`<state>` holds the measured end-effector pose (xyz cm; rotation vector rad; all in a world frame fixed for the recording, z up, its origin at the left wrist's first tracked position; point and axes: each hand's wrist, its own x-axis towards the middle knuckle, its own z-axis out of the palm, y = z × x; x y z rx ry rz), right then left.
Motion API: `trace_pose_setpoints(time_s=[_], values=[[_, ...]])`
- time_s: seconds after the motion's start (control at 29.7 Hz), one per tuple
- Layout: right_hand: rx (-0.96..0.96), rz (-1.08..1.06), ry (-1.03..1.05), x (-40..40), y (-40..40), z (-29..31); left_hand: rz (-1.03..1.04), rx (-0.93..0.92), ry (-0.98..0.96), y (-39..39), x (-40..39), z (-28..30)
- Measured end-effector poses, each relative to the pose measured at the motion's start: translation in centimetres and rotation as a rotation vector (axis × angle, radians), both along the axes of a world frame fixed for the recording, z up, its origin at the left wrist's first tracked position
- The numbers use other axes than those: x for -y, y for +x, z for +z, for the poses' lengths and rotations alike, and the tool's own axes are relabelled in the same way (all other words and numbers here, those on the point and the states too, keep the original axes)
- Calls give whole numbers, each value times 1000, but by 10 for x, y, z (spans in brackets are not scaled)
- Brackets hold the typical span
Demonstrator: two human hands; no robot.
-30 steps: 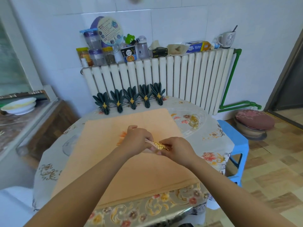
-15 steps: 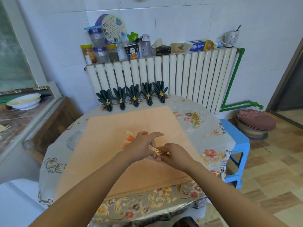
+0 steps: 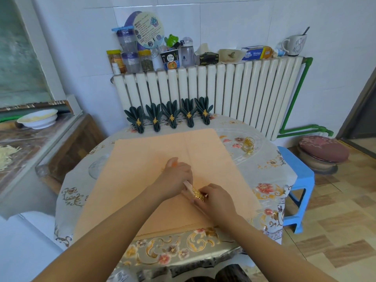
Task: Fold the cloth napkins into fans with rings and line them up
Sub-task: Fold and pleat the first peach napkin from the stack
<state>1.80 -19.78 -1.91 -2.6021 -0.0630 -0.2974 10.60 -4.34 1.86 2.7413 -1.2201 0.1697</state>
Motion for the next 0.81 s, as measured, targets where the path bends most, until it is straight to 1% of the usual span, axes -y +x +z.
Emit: trace_pose_setpoints(time_s=[0.1,0.2,0.24,0.27,0.3,0.44,0.47,0.54,0.57,0.64,0.71,0.81], values=[[-13,-44,4,-6,-3,0,59,92,-41,-4,-5,-5],[-64,-61,72,-8,-1,4,289,78,-123,-14,-6,-4],[-78,-64,95,-8,1,6,376,56,-197,-19,-7,-4],[-91,-66,118,-7,3,7,461,-4,-293,-22,-8,-6],[-106,-65,142,-7,4,8,542,-114,-405,-26,-9,-6],[-149,-81,207,-12,11,9,828,-761,-904,-36,-4,-9],[-153,-106,239,-11,13,9,867,-868,-994,-37,0,-9],[-171,-157,338,-12,22,10,911,-980,-1140,-34,3,-11],[-176,-170,381,-12,27,11,912,-1001,-1181,-33,5,-13],[-191,-172,439,-14,36,14,899,-1003,-1179,-30,8,-17],[-207,-180,469,-17,42,15,907,-983,-1164,-28,11,-19],[-208,-252,504,-20,47,12,923,-920,-1196,-27,14,-23]])
